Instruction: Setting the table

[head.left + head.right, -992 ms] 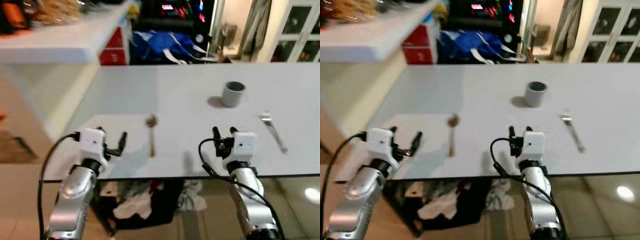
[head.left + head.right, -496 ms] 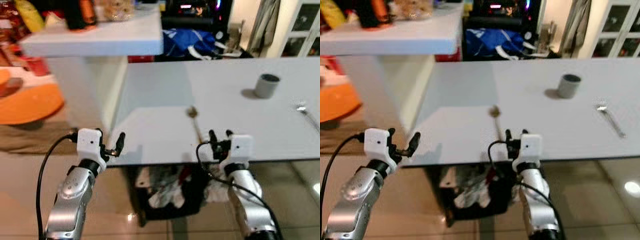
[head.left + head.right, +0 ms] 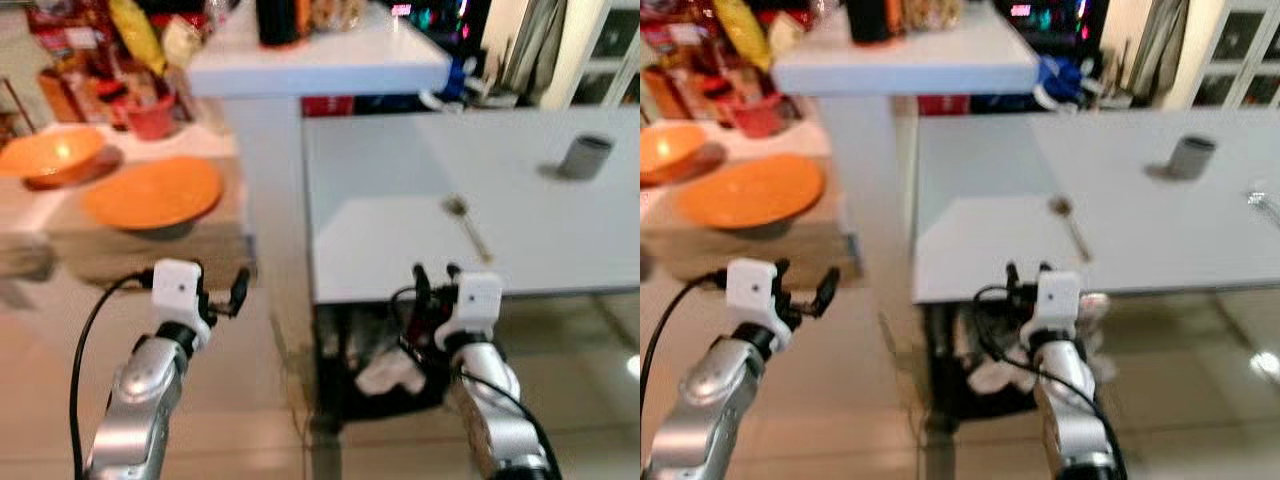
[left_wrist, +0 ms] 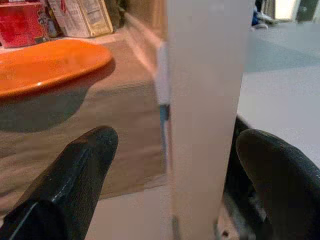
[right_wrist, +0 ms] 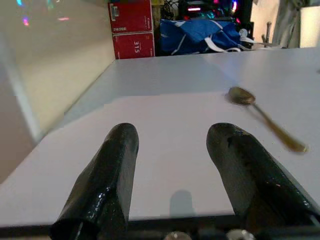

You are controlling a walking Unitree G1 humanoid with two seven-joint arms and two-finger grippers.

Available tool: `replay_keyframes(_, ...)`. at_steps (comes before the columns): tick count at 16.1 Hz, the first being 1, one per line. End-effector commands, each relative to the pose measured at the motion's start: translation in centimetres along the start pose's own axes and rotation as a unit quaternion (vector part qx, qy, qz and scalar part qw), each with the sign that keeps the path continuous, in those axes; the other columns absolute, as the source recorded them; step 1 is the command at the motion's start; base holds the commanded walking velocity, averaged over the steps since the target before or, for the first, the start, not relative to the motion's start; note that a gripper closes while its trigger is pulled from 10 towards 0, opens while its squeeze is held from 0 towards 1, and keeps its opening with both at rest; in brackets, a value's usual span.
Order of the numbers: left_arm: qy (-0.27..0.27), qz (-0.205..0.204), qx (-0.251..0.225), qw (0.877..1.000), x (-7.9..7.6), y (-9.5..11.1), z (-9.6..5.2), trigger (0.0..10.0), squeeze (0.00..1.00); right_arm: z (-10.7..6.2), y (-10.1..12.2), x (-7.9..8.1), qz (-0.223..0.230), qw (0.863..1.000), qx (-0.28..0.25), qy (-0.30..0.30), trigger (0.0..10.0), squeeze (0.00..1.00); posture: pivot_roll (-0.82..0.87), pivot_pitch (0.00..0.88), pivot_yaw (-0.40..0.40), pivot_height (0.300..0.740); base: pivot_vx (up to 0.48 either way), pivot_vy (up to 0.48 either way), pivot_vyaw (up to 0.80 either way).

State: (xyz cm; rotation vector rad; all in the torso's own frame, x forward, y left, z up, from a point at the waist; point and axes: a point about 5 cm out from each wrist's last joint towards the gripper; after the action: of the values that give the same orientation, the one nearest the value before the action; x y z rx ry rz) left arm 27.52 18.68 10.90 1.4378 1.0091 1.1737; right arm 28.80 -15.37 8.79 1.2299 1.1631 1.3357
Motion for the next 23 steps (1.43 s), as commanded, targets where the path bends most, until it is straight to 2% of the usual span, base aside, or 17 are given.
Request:
replay_keyframes(1,-0.007,0.005,-0.007,1.000,-0.3,0.4,0.2,10.0,0.00,-0.2,0.1,-0.6,-0.002,1.000,0.000,-0.007,10.0,0.00,-0.09,0.000,0.051,0.740,0.000,0.480,0.00)
replay_keyframes(9,-0.010,0.015,-0.002,1.000,-0.3,0.2,0.1,10.0,0.00,0.1,0.2,-0.1,-0.008,1.000,-0.002,0.007,10.0,0.00,-0.08,0.000,0.045,0.740,0.000,0.480,0.00)
replay_keyframes(11,-0.011,0.038,0.012,0.999,-0.4,-0.2,0.1,10.0,0.00,0.2,0.2,0.2,-0.008,1.000,-0.003,0.012,10.0,0.00,-0.07,0.000,0.044,0.740,0.000,0.000,0.00)
replay_keyframes(14,-0.016,0.057,-0.011,0.998,-0.6,0.5,0.1,10.0,0.00,0.4,0.2,0.3,-0.011,1.000,-0.004,0.016,10.0,0.00,-0.07,0.000,0.043,0.740,0.000,0.000,0.00)
replay_keyframes(23,-0.019,0.051,-0.024,0.998,-1.0,0.8,0.4,10.0,0.00,1.4,2.7,1.1,-0.030,0.997,-0.059,0.029,10.0,0.00,-0.07,0.000,0.048,0.740,0.400,0.264,0.00)
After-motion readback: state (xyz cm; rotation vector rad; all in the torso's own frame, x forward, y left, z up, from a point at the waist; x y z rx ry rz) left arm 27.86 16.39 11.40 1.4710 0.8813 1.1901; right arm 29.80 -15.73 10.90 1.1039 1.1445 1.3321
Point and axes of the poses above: a point about 5 cm out from each wrist's last joint towards the gripper, its own z axis pointing out of the wrist towards the gripper, its own y axis along the axis of the wrist's last joint, x = y × z, and after that the axes turned 7 degrees about z, right-handed
